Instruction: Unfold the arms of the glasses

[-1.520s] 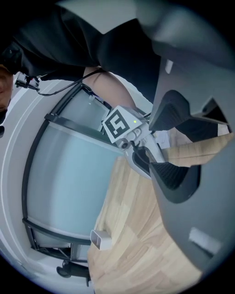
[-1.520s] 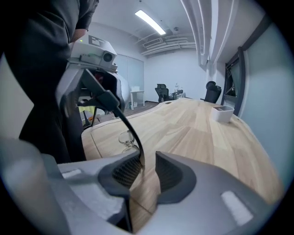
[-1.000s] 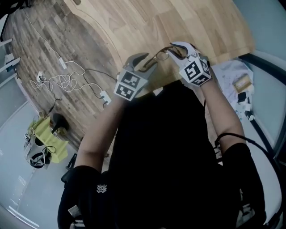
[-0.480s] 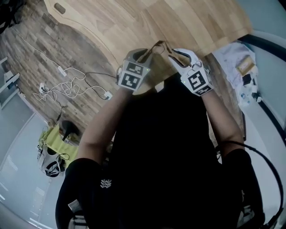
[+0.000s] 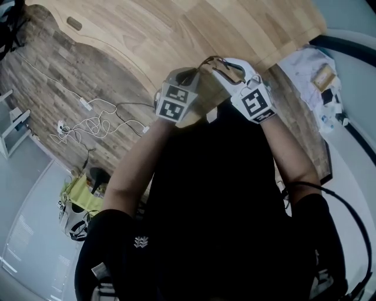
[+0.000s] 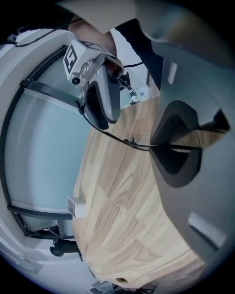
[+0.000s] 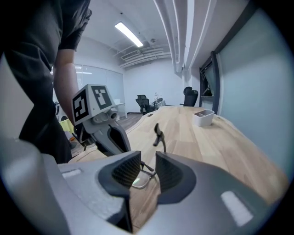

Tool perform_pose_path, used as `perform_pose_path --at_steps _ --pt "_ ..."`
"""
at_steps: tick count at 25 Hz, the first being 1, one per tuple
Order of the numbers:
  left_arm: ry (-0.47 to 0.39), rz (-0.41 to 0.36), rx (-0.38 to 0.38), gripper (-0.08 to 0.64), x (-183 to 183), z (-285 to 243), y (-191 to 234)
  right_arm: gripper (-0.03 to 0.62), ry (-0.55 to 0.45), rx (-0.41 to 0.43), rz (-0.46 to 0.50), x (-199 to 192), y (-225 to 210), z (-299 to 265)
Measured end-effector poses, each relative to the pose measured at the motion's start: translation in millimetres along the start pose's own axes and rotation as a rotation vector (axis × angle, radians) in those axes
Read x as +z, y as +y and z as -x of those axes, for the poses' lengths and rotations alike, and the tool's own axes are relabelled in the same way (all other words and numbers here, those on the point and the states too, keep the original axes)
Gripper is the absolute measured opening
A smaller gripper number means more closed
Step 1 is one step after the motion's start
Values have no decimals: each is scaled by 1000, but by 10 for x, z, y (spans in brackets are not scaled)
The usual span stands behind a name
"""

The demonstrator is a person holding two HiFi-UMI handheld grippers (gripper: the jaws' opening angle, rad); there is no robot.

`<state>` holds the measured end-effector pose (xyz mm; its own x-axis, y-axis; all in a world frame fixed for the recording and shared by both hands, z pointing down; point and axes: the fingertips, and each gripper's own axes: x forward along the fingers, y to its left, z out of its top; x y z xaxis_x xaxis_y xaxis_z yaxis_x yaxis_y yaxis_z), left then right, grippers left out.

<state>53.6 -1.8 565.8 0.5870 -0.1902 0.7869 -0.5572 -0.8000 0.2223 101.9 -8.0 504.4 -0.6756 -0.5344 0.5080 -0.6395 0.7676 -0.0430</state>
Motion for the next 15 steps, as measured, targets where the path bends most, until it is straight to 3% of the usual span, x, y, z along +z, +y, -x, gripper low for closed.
perform_pose_path --at_steps 7,15 --pt "-70 -58 1 26 97 207 -56 89 -30 -48 -210 -73 -245 11" --pt "-175 -95 -7 25 121 492 -165 89 19 22 -190 -143 41 32"
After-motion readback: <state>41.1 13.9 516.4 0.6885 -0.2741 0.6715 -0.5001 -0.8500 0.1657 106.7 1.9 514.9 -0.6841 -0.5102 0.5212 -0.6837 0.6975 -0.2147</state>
